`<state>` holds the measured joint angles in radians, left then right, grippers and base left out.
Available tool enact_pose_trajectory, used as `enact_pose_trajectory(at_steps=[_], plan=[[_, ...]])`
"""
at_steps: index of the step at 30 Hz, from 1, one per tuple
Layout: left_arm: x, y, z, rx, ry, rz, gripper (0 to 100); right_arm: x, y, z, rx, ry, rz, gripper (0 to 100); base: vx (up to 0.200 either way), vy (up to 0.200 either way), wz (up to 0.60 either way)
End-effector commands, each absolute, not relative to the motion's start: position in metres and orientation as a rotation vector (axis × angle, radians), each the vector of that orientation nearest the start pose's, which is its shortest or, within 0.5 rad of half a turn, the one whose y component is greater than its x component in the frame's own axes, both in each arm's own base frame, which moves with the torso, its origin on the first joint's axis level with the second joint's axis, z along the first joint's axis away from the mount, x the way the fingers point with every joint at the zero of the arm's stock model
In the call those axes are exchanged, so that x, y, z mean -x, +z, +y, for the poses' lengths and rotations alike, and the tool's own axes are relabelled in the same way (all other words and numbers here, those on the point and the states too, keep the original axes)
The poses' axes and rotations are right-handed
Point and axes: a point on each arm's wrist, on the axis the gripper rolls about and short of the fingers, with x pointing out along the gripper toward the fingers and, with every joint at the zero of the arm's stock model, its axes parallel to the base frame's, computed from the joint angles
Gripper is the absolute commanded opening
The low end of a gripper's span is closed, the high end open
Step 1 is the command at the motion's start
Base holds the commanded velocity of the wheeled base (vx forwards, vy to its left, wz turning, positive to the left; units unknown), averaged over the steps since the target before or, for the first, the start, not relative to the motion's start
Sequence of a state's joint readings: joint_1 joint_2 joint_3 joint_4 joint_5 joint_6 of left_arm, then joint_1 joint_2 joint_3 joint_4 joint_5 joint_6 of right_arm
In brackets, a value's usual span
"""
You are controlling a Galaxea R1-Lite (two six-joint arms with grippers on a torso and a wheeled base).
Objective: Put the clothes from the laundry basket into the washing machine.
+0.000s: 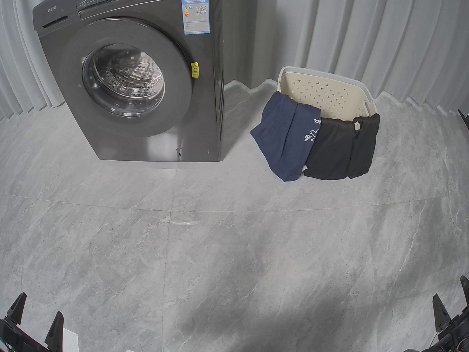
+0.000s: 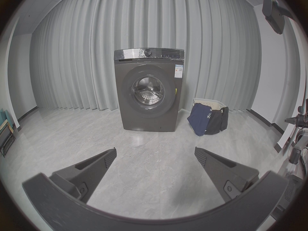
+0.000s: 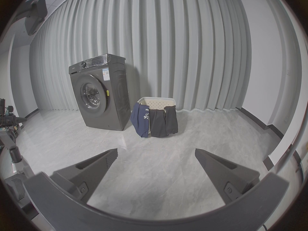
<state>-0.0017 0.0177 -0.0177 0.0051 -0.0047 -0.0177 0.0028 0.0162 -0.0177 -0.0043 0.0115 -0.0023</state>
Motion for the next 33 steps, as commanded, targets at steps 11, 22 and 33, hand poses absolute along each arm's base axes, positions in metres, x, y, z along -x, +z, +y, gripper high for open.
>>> enact_pose_trajectory(at_steps=[11,22,33], plan=[[0.0228,0.0755,0.0000,0.020,-0.005,0.005,100,0.0228,0.0760,0.0002,0.003,0.015,-0.005,100,0.000,-0.200,0.00],[0.0228,0.0755,-0.0001,0.021,-0.006,0.005,100,0.0228,0.0760,0.0002,0.003,0.015,-0.005,100,0.000,0.000,0.00],[0.0229,0.0757,0.0000,0.023,-0.003,0.005,100,0.0228,0.0760,0.0002,0.003,0.015,-0.005,100,0.000,-0.182,0.00]])
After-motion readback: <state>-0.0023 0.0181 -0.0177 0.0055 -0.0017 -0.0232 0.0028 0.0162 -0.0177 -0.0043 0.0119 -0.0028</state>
